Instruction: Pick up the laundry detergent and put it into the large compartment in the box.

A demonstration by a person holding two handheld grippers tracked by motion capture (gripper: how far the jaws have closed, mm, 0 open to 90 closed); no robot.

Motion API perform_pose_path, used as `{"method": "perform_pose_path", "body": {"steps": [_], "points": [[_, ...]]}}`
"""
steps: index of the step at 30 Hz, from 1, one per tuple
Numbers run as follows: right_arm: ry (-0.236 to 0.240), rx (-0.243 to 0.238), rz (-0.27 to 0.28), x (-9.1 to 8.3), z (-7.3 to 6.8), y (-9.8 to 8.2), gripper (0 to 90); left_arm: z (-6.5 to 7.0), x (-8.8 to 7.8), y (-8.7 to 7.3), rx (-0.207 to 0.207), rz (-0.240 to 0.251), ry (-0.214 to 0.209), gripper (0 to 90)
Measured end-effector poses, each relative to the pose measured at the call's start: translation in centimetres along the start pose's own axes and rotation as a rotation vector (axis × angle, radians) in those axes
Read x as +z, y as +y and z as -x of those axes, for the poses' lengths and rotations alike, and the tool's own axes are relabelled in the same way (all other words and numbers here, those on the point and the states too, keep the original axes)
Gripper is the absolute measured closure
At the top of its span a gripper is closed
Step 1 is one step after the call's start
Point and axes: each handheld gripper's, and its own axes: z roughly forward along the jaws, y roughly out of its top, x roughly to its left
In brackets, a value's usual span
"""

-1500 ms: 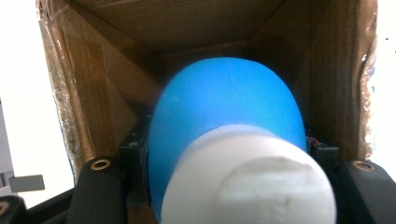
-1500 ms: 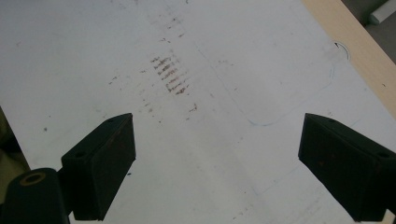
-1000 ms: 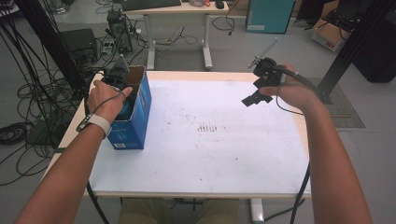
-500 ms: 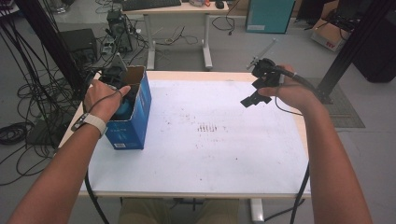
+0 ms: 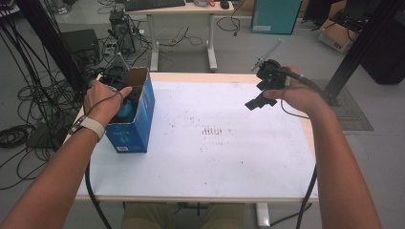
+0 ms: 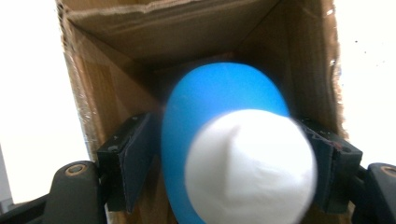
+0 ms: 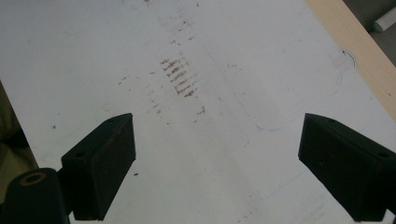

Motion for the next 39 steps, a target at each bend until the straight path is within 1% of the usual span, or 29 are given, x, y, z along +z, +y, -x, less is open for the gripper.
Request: {"method": "perform_pose_path", "body": {"steps": [1, 3, 7, 9, 10, 11, 13, 16, 19, 21, 22, 24, 27, 33, 39], "points": [[0.0, 0.0, -0.001, 0.0, 0.0, 0.0, 11.1, 0.0, -0.3, 0.0, 0.0, 0.01, -0.004, 20.3], [0.002, -0.001, -0.001, 0.0, -0.1, 0.0, 11.1, -0.1, -0.7, 0.1, 0.008, 0.02, -0.003, 18.3], [0.008, -0.002, 0.0, 0.1, -0.2, 0.0, 11.1, 0.0, -1.5, 0.2, 0.018, 0.03, -0.009, 6.0], [0.008, -0.001, 0.0, 0.0, -0.2, 0.0, 11.1, 0.0, -2.0, 0.3, 0.024, 0.042, -0.01, 5.9], [0.006, -0.002, 0.0, -0.1, -0.2, 0.0, 11.1, 0.0, -2.4, 0.4, 0.024, 0.048, -0.022, 5.8], [0.005, -0.001, 0.0, -0.1, -0.2, 0.1, 11.2, 0.0, -2.7, 0.4, 0.031, 0.049, -0.033, 5.7], [0.004, 0.001, 0.001, -0.2, -0.2, 0.1, 11.1, 0.1, -3.5, 0.5, 0.049, 0.056, -0.033, 5.7], [0.0, -0.002, 0.0, -0.4, -0.3, 0.1, 11.2, 0.0, -4.9, 0.7, 0.063, 0.077, -0.061, 5.3], [-0.002, 0.002, 0.0, -0.6, -0.3, 0.1, 11.1, 0.2, -6.0, 0.8, 0.087, 0.085, -0.064, 4.9], [-0.007, 0.004, 0.001, -0.8, -0.3, 0.0, 11.1, 0.5, -6.9, 0.8, 0.118, 0.089, -0.071, 4.9], [-0.007, 0.005, 0.002, -0.9, -0.3, 0.0, 11.1, 0.7, -7.5, 0.8, 0.13, 0.104, -0.082, 4.9], [-0.008, 0.005, 0.001, -1.0, -0.3, -0.1, 11.1, 1.1, -8.3, 0.9, 0.156, 0.113, -0.085, 4.7], [-0.01, 0.012, 0.002, -1.2, -0.3, -0.2, 11.1, 1.8, -9.8, 1.0, 0.211, 0.125, -0.097, 4.7], [-0.015, 0.018, 0.005, -1.5, -0.3, -0.4, 11.2, 3.8, -12.3, 1.1, 0.345, 0.121, -0.141, 4.7], [-0.017, 0.023, 0.003, -1.6, -0.3, -0.7, 11.1, 6.5, -13.6, 0.8, 0.486, 0.111, -0.17, 5.0]]}}
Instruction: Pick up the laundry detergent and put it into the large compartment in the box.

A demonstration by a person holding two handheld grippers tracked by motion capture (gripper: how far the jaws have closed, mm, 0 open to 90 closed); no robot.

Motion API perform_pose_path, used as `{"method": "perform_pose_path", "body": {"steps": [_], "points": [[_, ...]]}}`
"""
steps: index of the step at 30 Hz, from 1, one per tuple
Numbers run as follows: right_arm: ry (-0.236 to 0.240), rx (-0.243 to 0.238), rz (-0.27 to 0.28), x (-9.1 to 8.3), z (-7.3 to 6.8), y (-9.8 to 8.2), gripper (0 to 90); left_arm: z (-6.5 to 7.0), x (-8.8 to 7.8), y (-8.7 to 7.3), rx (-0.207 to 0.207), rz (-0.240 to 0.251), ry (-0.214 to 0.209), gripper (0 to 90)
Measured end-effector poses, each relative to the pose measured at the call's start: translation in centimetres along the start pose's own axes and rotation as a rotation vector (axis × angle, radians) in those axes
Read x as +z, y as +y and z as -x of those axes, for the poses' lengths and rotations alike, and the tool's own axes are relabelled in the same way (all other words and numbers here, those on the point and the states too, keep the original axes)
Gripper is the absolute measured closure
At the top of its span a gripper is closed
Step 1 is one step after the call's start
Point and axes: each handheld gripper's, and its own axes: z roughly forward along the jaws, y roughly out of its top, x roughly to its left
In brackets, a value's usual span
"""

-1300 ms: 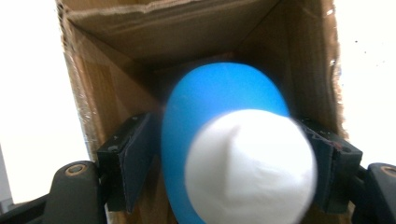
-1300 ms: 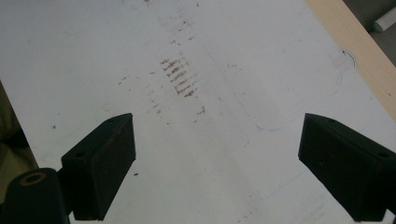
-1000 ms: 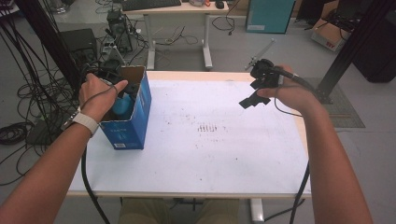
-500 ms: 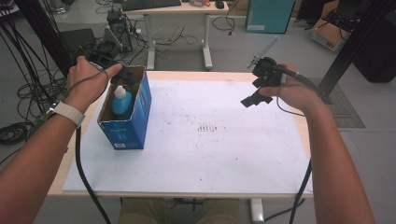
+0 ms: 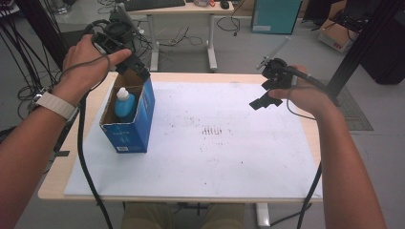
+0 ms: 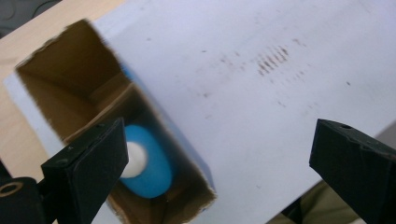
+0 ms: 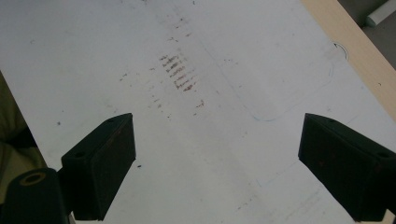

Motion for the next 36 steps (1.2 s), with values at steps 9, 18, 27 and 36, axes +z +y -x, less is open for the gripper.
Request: {"method": "perform_pose_path", "body": {"steps": [9, 18, 27, 36], "points": [[-0.004, 0.014, -0.005, -0.1, 0.1, -0.5, 11.2, 4.8, -0.5, 1.4, 0.25, -0.055, -0.068, 5.6], [-0.007, 0.023, 0.001, -0.3, 0.2, -1.2, 10.8, 8.0, 0.1, 2.3, 0.408, -0.089, -0.135, 5.5], [0.004, 0.041, -0.005, -0.2, 0.2, -1.9, 10.8, 10.0, 2.0, 2.4, 0.54, -0.137, -0.182, 5.2], [0.007, 0.052, -0.006, 0.0, 0.2, -2.4, 10.7, 12.2, 3.6, 2.3, 0.651, -0.138, -0.212, 5.8]]}}
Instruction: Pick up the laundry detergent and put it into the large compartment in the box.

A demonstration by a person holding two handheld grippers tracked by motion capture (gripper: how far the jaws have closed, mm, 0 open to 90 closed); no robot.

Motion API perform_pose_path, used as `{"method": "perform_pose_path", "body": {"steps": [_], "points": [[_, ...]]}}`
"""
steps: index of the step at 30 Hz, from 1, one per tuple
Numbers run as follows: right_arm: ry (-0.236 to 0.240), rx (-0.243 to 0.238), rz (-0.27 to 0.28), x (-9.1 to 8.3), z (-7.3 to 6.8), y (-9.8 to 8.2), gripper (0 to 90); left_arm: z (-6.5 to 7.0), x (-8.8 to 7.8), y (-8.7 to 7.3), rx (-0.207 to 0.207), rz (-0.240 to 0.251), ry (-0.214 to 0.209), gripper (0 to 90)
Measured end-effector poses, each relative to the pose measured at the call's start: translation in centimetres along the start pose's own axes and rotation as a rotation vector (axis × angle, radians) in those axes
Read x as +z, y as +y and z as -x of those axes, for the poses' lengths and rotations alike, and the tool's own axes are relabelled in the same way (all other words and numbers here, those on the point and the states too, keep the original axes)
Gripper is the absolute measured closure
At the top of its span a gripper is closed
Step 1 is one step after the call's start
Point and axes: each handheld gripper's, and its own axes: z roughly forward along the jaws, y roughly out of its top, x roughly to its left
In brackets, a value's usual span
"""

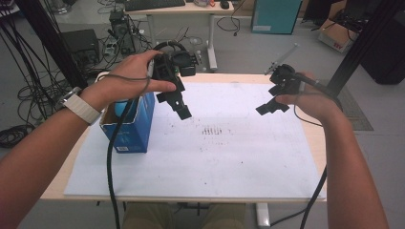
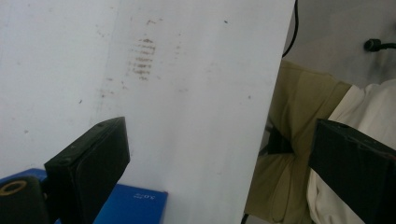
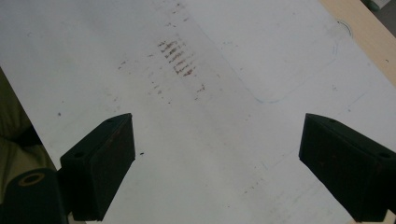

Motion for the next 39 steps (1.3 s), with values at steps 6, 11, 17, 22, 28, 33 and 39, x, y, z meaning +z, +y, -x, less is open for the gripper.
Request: {"method": "perform_pose_path", "body": {"steps": [6, 11, 17, 22, 28, 33, 39], "points": [[0.0, 0.008, -0.002, 0.0, 0.0, -0.4, 10.7, 0.7, 1.4, 0.3, 0.018, -0.022, 0.005, 6.0], [-0.002, 0.009, -0.004, 0.0, 0.0, -0.4, 10.7, 1.2, 1.7, 0.5, 0.029, -0.008, 0.003, 6.0], [0.001, 0.012, -0.001, 0.1, 0.0, -0.5, 10.7, 1.7, 2.3, 0.6, 0.034, -0.017, -0.001, 6.0], [0.004, 0.008, -0.004, 0.3, 0.0, -0.5, 10.8, 2.0, 3.7, 0.1, 0.025, -0.021, -0.028, 6.0], [0.012, 0.003, -0.004, 0.7, -0.1, -0.3, 10.6, 1.9, 5.4, -0.5, 0.022, -0.015, -0.029, 5.8], [0.013, 0.006, -0.01, 0.9, -0.2, -0.3, 10.6, 1.5, 6.7, -1.0, 0.015, -0.029, -0.028, 5.8], [0.015, 0.005, -0.009, 1.0, -0.2, -0.6, 10.6, 1.1, 7.5, -1.6, 0.015, -0.025, -0.022, 5.8]]}}
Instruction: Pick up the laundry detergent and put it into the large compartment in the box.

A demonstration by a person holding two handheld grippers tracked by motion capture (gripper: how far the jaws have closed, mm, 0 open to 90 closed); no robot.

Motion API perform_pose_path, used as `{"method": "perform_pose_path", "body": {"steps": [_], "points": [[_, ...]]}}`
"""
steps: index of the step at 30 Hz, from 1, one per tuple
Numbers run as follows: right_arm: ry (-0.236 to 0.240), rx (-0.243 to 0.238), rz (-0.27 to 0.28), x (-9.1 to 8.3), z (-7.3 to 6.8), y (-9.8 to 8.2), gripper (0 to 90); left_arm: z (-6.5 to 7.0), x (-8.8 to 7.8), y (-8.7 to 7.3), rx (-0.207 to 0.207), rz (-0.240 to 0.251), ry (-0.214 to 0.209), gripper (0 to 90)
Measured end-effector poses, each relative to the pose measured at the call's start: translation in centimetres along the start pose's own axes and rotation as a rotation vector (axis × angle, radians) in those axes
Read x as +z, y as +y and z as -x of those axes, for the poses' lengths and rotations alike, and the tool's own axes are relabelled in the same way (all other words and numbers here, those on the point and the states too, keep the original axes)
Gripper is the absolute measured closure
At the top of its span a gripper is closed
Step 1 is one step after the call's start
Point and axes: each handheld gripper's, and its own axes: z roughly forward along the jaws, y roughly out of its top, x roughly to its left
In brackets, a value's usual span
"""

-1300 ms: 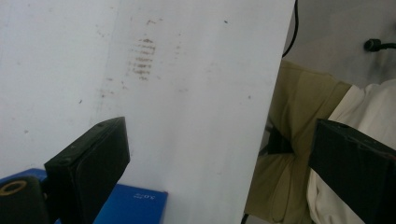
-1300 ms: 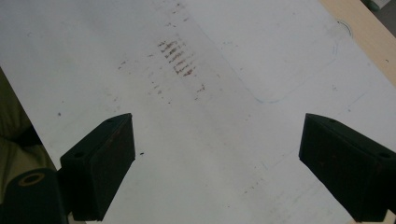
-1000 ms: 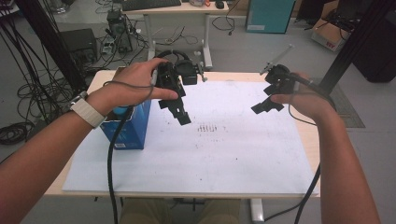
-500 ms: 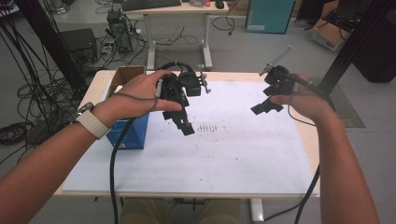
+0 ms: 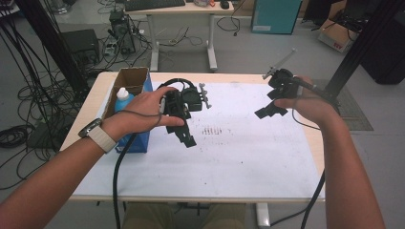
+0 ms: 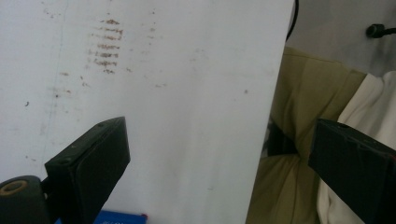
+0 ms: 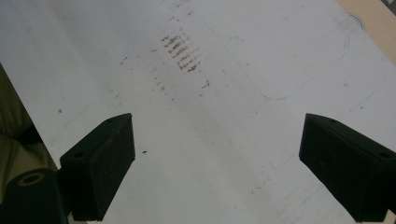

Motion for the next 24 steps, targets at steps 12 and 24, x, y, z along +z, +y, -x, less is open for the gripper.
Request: {"method": "perform_pose_path", "body": {"steps": [12, 24], "points": [[0.014, -0.012, -0.004, 0.6, -0.3, -0.7, 10.6, -0.6, 0.4, -0.4, -0.009, -0.004, -0.004, 6.0], [0.003, 0.001, -0.003, 0.4, -0.2, -1.0, 10.6, -0.5, 0.5, -0.4, -0.005, -0.005, 0.0, 6.0]]}}
